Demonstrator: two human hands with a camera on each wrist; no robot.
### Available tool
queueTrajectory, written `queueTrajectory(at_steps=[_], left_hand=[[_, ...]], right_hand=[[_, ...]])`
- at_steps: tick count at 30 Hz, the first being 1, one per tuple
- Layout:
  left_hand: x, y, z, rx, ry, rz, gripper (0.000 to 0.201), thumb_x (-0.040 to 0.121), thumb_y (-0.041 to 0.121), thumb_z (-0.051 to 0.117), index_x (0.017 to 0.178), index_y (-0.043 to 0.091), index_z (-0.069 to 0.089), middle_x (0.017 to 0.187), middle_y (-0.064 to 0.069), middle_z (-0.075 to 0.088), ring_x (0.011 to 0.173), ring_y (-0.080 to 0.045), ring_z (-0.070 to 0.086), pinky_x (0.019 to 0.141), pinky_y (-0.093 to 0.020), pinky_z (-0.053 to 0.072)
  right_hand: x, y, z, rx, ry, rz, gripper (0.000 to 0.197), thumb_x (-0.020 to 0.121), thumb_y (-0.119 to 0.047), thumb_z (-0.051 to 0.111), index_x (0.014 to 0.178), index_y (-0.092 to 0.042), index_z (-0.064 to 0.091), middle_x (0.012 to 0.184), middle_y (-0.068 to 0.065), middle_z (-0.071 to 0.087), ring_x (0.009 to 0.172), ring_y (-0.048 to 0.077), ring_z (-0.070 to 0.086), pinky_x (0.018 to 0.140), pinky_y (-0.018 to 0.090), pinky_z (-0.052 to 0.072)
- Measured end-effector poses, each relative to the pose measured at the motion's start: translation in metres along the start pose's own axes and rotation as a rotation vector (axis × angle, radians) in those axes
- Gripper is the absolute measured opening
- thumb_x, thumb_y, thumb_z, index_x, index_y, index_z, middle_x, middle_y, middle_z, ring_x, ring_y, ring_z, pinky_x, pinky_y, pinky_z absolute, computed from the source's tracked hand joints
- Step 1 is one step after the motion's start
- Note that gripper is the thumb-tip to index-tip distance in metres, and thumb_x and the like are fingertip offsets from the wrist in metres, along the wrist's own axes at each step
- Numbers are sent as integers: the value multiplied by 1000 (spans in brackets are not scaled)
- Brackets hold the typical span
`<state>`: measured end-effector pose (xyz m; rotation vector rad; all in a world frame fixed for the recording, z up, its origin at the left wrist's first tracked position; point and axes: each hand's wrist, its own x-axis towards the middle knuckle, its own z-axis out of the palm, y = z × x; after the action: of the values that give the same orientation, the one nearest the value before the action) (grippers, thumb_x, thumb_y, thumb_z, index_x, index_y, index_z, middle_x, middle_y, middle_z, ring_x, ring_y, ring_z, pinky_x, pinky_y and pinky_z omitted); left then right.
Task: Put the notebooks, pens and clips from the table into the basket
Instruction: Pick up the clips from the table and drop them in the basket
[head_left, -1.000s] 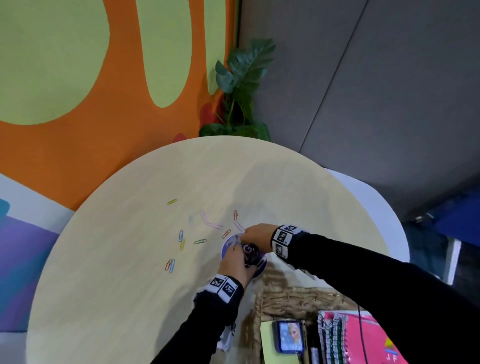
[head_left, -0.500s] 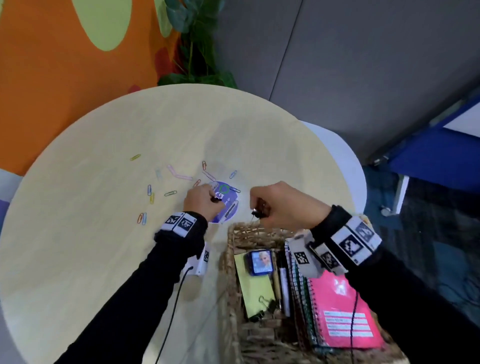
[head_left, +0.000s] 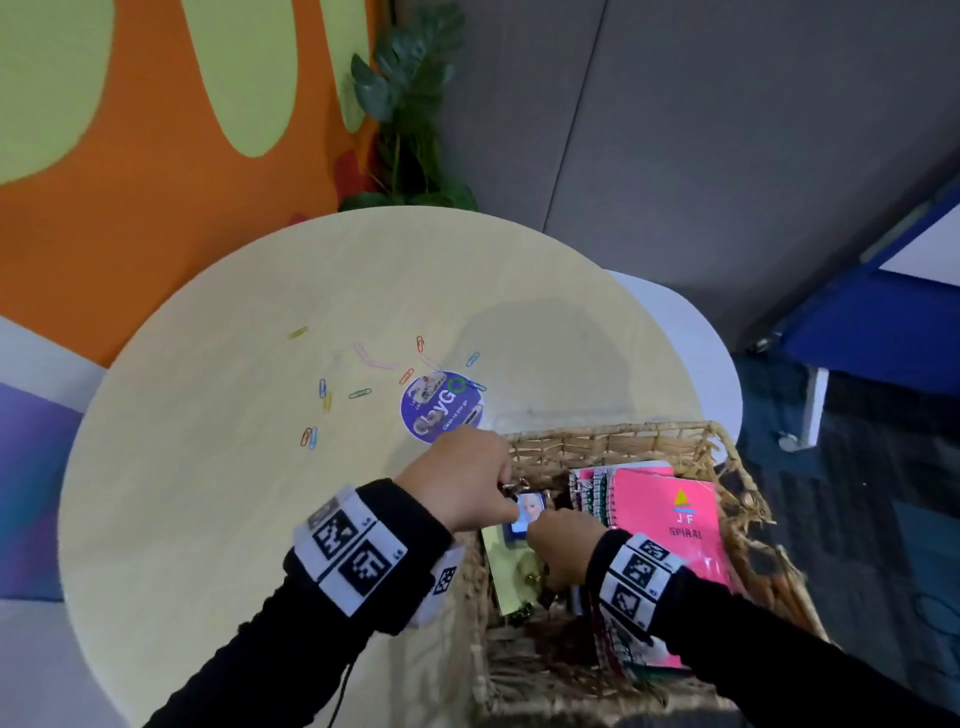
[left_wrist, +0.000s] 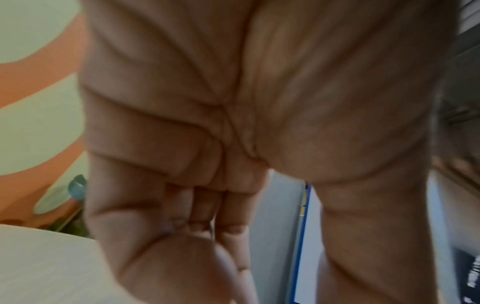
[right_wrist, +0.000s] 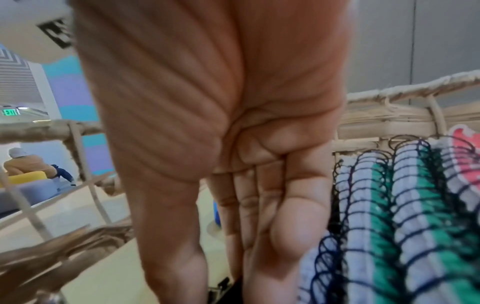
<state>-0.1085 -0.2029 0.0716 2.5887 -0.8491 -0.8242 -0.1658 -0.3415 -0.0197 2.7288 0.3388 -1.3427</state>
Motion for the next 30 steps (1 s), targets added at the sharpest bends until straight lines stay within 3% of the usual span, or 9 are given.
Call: queueTrajectory(at_steps=[3,7,11,14,16,18,22,26,30], left_hand=[[-10,25,10,96,-58,68,11,72,22,63,74,11,61,74,-8,54,74,-32,53,63,-39,45],[-4,51,42,244,-252,83,16,83,13,61,73,4,53,60,-5,43,55,-24,46,49,-32,42],[18,65,75,323,-407,75,40,95,12,49,129,-7,47,117,-26,55,95,-36,57,83,-41,50],[40,61,104,291,-507,7,49,96,18,49,140,-1,39,108,-20,57,87,-32,51,78,-43,51],[58,53,128,326,-594,-42,60,97,26,48,146,2,25,130,-23,51,105,-40,55,86,-51,50],[61,53,123,372,-645,4,51,95,25,50,139,0,39,120,-20,55,105,-39,59,82,-52,53],[37,52,64,178,-273,138,17,87,17,58,81,0,57,66,-11,53,58,-25,51,45,-27,42],[26,-14,31,-276,246,11,22,84,23,56,100,10,64,102,-10,69,91,-24,63,78,-27,49],[22,-104,19,-400,523,-274,20,85,17,54,101,12,65,97,-4,69,78,-15,57,79,-25,48]], right_hand=[[4,9,0,65,41,3,28,78,-23,69,95,-1,63,85,15,62,80,30,59,73,37,52],[-2,36,-5,187,183,72,21,72,-24,71,84,-6,67,96,17,71,85,30,65,67,31,45],[-26,62,-4,360,377,156,10,76,-18,68,82,-22,61,86,4,60,78,19,53,54,25,33],[-39,71,3,479,461,159,12,78,-21,68,83,-20,57,83,-1,57,73,14,52,54,21,36],[-45,74,7,533,484,161,12,81,-24,67,86,-18,59,83,-2,61,74,13,55,61,23,44],[-49,76,10,559,518,161,9,82,-27,66,85,-21,59,84,-2,65,75,12,58,68,28,50],[-52,74,-15,549,584,105,8,83,-28,68,78,-27,61,74,-8,65,68,4,58,60,17,42],[-34,54,-80,540,699,3,4,81,-24,69,82,-24,64,70,-10,63,62,8,57,63,23,44],[13,14,-149,457,754,-188,9,84,-18,63,91,-15,67,76,-4,62,68,15,56,66,26,43]])
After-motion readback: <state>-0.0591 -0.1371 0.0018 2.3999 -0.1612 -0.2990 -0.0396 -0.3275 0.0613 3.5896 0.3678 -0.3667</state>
